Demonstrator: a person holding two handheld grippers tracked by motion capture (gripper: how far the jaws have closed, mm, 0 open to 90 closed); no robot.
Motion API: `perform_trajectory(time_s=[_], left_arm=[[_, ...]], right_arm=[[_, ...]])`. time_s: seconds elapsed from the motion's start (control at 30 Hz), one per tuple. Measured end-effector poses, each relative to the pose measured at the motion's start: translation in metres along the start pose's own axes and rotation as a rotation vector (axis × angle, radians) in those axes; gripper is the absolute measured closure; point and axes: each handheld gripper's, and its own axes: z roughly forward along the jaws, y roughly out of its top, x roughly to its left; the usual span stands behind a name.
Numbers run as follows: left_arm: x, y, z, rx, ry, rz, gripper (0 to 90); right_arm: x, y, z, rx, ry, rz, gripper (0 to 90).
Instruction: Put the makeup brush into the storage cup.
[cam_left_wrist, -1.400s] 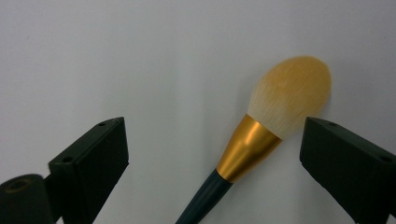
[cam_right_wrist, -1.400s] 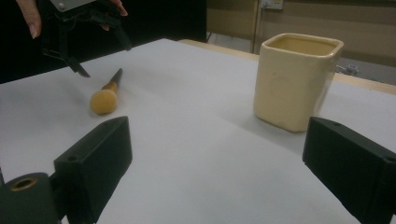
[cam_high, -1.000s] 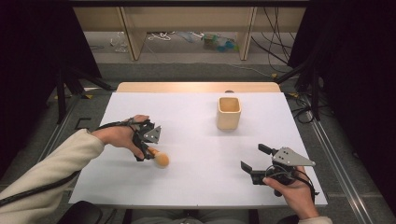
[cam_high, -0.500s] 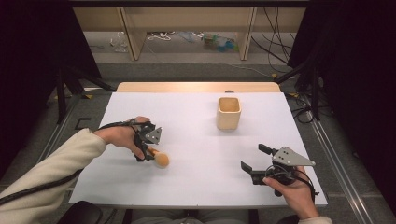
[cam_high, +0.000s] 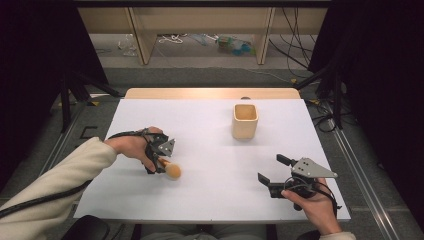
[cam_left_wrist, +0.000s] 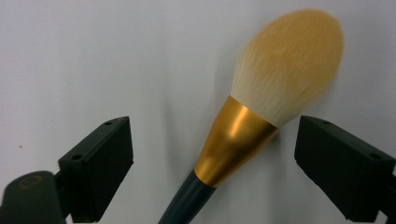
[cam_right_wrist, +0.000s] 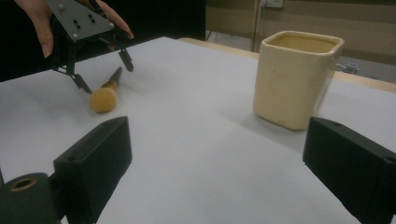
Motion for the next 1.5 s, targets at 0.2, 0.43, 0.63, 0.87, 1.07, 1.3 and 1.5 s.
perform_trajectory(time_s=[0.2, 0.43, 0.63, 0.87, 1.07, 1.3, 1.5], left_arm=[[0.001, 0.001, 0.002, -0.003, -0.004, 0.0, 11.9], [0.0, 0.002, 0.005, 0.013, -0.023, 0.013, 13.5], [0.0, 0.001, 0.006, 0.038, -0.039, 0.029, 14.7], [-0.001, 0.0, 0.009, 0.034, -0.06, 0.017, 15.2], [0.002, 0.001, 0.01, 0.03, -0.069, 0.034, 17.7], [0.004, 0.004, 0.011, 0.048, -0.098, 0.052, 18.5], [0.004, 0.005, 0.013, 0.054, -0.116, 0.059, 20.2]], right_arm=[[0.0, 0.0, 0.001, -0.008, 0.012, 0.009, 9.0], [0.0, -0.001, 0.001, -0.006, 0.011, 0.009, 9.1], [0.0, -0.001, 0.001, -0.005, 0.01, 0.01, 9.0], [0.0, -0.001, 0.001, -0.006, 0.008, 0.008, 9.0], [0.0, 0.0, 0.001, 0.002, -0.006, 0.001, 9.0], [0.0, -0.001, 0.001, 0.001, -0.006, 0.002, 9.0], [0.0, -0.001, 0.001, 0.003, -0.007, 0.0, 9.0]])
